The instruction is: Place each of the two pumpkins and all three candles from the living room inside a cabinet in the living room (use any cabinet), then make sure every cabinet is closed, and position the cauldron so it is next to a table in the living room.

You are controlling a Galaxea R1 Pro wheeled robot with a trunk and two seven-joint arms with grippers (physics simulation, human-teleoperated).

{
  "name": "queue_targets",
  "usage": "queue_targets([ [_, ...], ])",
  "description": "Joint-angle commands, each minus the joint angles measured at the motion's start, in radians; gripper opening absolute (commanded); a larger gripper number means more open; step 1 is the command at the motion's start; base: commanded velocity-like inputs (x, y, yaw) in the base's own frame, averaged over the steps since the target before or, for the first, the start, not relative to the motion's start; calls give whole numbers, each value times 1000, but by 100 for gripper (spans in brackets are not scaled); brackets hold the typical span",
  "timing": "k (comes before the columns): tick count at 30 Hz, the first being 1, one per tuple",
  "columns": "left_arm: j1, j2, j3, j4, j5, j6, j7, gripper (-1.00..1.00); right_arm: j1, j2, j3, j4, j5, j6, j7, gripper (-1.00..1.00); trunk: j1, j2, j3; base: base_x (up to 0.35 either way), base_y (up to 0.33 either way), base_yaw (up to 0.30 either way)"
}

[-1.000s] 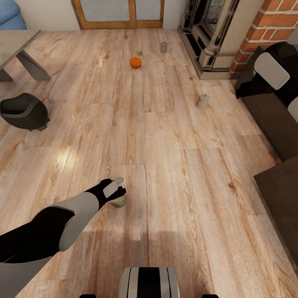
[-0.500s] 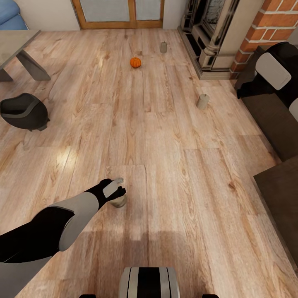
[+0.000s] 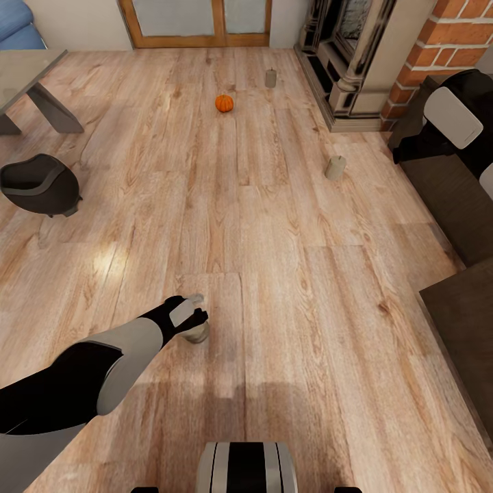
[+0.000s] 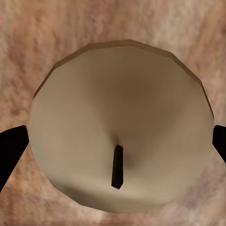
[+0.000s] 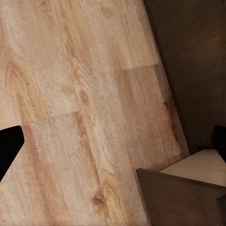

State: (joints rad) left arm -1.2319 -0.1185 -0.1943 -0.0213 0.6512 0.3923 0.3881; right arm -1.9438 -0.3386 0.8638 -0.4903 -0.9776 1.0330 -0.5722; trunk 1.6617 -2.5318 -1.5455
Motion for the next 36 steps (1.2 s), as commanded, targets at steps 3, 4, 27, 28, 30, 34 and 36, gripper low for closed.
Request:
queue_targets([
  [3, 0, 0, -15, -2, 4, 7, 6, -100, -1, -2, 8, -2, -10, 2, -8, 100, 0, 0, -1, 0, 0, 0],
  [4, 0, 0, -15, -2, 4, 7, 6, -100, -1, -2, 7, -2, -10, 2, -8, 100, 0, 0, -1, 0, 0, 0],
  [27, 0, 4, -16, -13, -2, 30, 14, -100, -1, -7, 10, -3, -12, 2, -8, 100, -4, 2, 34, 0, 0, 0],
  [28, 0, 8, -16, -26, -2, 53, 19, -100, -1, -7, 9, -3, -13, 2, -7, 100, -5, 2, 38, 0, 0, 0],
  [30, 0, 27, -15, -76, 0, 115, 39, -100, 1, -7, 9, -2, -14, 0, -5, 100, -5, 3, 46, 0, 0, 0],
  [34, 0, 55, 13, -264, 11, 281, 151, -100, 23, -7, 8, -2, -22, -4, 2, 100, -7, 4, 61, 0, 0, 0],
  [36, 0, 65, 59, -370, 16, 364, 233, -100, 50, -7, 6, -2, -47, -8, 9, 100, -8, 4, 69, 0, 0, 0],
])
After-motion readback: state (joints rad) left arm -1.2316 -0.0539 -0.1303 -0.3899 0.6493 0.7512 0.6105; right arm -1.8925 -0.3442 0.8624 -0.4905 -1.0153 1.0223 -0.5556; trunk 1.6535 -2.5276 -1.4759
